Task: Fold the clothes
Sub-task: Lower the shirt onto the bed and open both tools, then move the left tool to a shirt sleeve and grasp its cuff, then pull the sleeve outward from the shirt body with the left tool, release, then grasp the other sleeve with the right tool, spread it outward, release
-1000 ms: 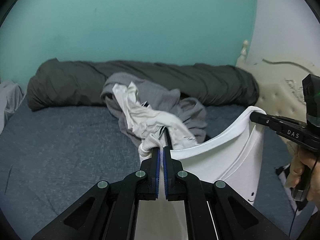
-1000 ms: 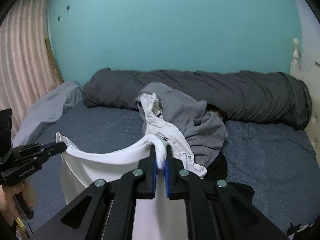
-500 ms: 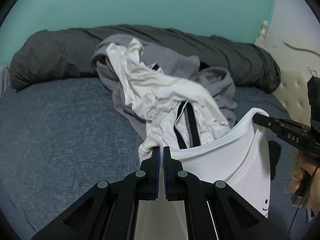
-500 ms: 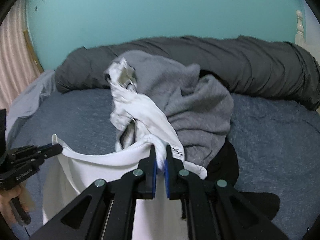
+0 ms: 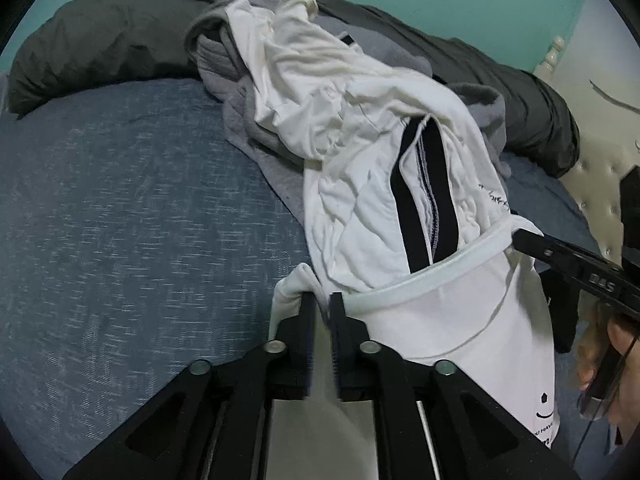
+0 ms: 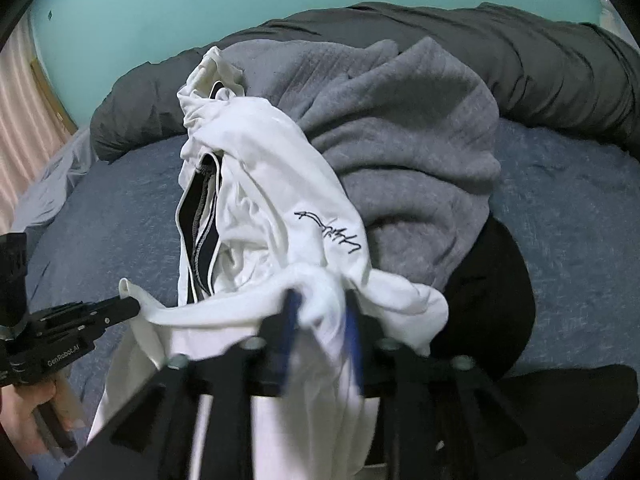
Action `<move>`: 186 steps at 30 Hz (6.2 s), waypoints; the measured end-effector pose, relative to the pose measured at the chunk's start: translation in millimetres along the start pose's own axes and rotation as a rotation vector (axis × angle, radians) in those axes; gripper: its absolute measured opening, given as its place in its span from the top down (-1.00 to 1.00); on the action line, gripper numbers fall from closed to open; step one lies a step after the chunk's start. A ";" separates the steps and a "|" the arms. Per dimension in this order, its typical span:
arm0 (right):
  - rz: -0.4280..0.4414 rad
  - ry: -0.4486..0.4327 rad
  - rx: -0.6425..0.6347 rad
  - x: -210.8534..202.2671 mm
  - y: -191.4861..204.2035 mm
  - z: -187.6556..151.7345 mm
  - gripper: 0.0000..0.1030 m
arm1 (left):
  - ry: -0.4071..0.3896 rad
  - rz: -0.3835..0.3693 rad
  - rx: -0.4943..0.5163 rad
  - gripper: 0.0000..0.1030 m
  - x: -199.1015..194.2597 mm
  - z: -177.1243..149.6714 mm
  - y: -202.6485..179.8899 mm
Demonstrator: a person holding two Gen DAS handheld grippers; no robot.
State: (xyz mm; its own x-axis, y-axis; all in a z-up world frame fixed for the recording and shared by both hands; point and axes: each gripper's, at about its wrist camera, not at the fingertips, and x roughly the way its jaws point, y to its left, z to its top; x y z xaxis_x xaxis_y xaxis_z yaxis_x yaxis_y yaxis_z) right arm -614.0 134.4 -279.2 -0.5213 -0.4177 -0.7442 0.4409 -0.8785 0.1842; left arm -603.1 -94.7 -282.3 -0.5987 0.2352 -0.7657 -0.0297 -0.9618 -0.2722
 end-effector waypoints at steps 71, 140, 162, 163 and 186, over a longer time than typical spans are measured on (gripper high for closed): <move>0.300 -0.185 0.489 -247.4 14.8 -359.2 -0.40 | 0.215 0.076 -0.116 0.96 -258.0 -375.5 75.9; 0.182 0.111 0.552 -238.2 -17.1 -409.0 0.96 | -0.017 -0.016 -0.281 0.50 -266.5 -420.0 54.5; -0.184 -0.098 0.413 -374.4 -145.9 -286.1 0.97 | -0.029 -0.018 -0.296 0.50 -261.6 -425.8 60.6; -0.208 -0.107 0.408 -379.6 -154.0 -279.3 0.97 | -0.029 -0.016 -0.293 0.50 -261.4 -425.5 60.1; -0.248 -0.188 0.430 -386.2 -187.6 -283.5 0.16 | 0.053 -0.087 -0.182 0.30 -257.8 -422.9 19.8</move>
State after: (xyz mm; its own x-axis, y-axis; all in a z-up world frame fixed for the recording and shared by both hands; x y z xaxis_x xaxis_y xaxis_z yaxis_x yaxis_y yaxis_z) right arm -288.2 526.3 -208.4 -0.7116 -0.1847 -0.6779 -0.0316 -0.9554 0.2935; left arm -110.8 -115.0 -336.8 -0.5575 0.3281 -0.7626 0.0687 -0.8972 -0.4362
